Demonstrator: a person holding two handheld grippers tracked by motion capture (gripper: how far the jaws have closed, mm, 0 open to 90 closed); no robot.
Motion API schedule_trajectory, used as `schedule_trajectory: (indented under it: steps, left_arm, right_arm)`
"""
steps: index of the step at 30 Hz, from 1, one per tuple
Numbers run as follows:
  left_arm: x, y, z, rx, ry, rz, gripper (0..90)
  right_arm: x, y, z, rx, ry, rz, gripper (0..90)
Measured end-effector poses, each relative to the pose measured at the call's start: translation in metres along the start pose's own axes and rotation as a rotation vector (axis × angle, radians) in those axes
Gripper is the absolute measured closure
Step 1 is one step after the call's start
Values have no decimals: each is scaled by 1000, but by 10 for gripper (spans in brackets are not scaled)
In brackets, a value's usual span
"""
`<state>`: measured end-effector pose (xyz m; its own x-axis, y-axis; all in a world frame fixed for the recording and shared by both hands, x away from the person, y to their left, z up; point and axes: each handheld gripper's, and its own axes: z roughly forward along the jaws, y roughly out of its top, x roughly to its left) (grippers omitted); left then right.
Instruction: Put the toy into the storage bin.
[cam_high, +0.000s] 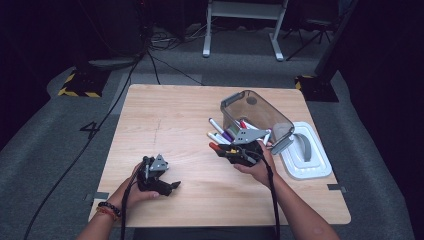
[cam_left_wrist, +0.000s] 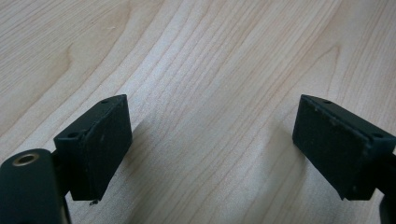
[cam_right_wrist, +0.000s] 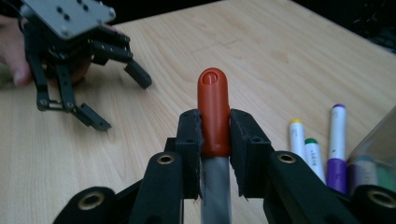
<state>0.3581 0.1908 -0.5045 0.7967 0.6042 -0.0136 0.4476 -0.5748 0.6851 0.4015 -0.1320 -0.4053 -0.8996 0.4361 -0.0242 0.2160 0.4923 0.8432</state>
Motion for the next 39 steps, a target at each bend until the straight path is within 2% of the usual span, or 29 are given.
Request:
schedule_trajectory:
  steps: [5,10,14,17,23,30,34,39]
  left_arm:
    - [0,0,0,0,-2,1,122]
    - [0,0,0,2,-1,1,122]
    - [0,0,0,0,-2,0,122]
    - [0,0,0,2,-1,0,123]
    - [0,0,0,1,-1,1,123]
    - [0,0,0,1,-2,0,122]
    - [0,0,0,1,-2,1,122]
    - [0,0,0,0,-2,-1,122]
  right_arm:
    - [-2,17,-20,-56,-14,11,747]
    - [-7,33,-36,-64,-49,-2,747]
    - [-14,46,-51,-96,-83,21,747]
    - [-20,56,-63,-102,-111,18,747]
    - [-32,66,-78,-120,-151,37,747]
    - [-49,68,-85,-107,-200,62,747]
    - [-64,67,-81,-65,-238,76,747]
    - [-82,60,-74,-19,-251,120,747]
